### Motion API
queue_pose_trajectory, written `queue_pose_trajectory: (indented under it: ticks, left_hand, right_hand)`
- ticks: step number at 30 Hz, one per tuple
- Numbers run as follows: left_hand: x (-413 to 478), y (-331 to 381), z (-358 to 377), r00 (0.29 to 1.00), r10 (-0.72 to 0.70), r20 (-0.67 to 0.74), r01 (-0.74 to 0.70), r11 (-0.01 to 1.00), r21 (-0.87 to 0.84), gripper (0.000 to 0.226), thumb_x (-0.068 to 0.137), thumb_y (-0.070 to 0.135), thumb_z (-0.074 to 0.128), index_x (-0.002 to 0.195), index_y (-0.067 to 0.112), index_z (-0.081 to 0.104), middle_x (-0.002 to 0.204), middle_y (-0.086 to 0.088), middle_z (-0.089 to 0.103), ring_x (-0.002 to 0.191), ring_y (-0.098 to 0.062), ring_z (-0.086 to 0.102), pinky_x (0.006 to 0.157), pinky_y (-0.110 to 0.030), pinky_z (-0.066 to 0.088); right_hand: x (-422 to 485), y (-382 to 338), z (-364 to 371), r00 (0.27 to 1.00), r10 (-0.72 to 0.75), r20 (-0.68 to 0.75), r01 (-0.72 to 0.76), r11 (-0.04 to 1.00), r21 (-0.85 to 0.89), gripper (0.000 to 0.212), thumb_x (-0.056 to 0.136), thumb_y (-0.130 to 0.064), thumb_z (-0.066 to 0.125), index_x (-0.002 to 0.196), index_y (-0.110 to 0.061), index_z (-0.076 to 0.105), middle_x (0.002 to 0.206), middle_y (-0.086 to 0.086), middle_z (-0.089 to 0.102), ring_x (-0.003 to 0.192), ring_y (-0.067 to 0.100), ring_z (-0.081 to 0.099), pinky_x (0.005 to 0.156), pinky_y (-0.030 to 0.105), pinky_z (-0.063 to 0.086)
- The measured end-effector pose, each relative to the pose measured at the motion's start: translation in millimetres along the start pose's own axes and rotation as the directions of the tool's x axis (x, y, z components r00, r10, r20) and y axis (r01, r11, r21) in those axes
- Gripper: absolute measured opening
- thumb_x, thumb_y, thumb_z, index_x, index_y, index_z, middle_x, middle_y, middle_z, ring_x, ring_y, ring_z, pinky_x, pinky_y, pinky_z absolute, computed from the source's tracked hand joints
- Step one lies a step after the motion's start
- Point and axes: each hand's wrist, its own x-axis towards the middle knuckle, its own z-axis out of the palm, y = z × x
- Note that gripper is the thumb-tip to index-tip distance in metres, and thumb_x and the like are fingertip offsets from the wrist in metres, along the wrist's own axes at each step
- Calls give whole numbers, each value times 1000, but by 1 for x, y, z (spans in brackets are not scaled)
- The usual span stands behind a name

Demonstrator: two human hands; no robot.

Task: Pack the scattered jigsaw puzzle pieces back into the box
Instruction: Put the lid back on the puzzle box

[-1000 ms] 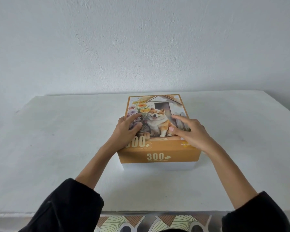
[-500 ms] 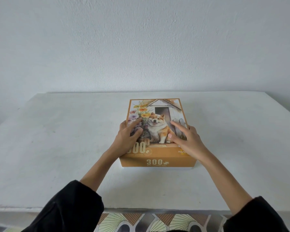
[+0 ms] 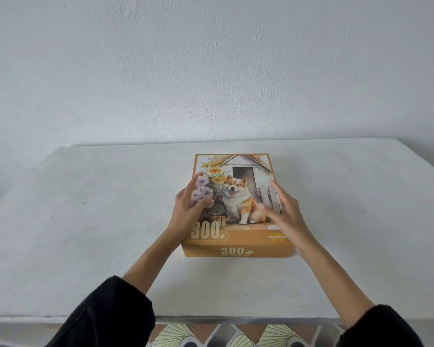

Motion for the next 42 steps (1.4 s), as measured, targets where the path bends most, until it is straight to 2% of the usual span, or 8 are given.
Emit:
queue_pose_trajectory:
  ticks: [3,8,12,17,23,30,36,42]
  left_hand:
    - [6,-2,-3,998,-60,18,62,988,-139,66,67,62,58,130,48,42,137,-1,47,115,-23,56,90,-45,53]
    - [9,-2,1,992,-96,80,106,986,-125,56,71,53,58,125,41,50,140,-3,41,116,-24,54,90,-42,53]
    - [13,-5,-1,990,-109,84,122,980,-157,53,71,45,64,122,33,57,136,-2,44,114,-26,55,89,-43,53]
    - [26,-1,-2,996,-24,83,38,985,-170,35,86,22,62,121,25,59,134,-1,47,113,-26,57,82,-37,56]
    - [51,14,-10,999,21,44,-13,984,-178,34,86,21,62,119,24,60,131,-2,49,109,-25,59,73,-28,58]
    - [102,33,-23,999,32,36,-25,982,-187,31,85,22,64,115,29,62,130,-5,51,106,-26,61,68,-26,58]
    - [147,28,-19,1000,3,31,2,985,-175,35,85,25,64,120,26,61,130,-8,52,107,-28,61,76,-32,57]
    - [175,15,-11,999,-30,26,33,988,-153,35,84,26,64,119,28,61,130,-9,52,106,-28,61,74,-30,57]
  right_hand:
    - [8,1,-6,999,37,-6,-37,996,77,55,88,-35,55,137,-41,32,148,-7,27,139,11,19,108,34,21]
    - [13,7,-2,999,3,51,-8,996,88,44,88,-33,56,131,-36,47,141,-14,40,131,2,31,101,24,25]
    - [14,3,-1,998,-19,53,12,991,132,36,87,-20,60,121,-32,56,128,-16,51,126,1,38,97,21,27]
    - [23,-7,-7,996,-84,24,82,992,99,47,84,-18,64,127,-32,50,130,-18,45,123,-4,32,101,23,25]
    - [50,-22,-12,990,-135,27,132,988,84,50,83,-19,65,129,-29,50,130,-16,45,122,-4,30,100,22,25]
    - [100,-45,-14,982,-187,-6,187,977,104,51,83,-15,66,130,-24,50,136,-9,46,121,-3,30,98,20,26]
    - [144,-45,-15,988,-157,-13,158,984,89,47,82,-17,66,127,-25,53,140,-4,44,135,10,29,100,23,26]
    - [175,-31,-10,994,-105,9,103,989,110,37,81,-15,67,116,-24,61,123,-8,53,126,8,37,97,23,28]
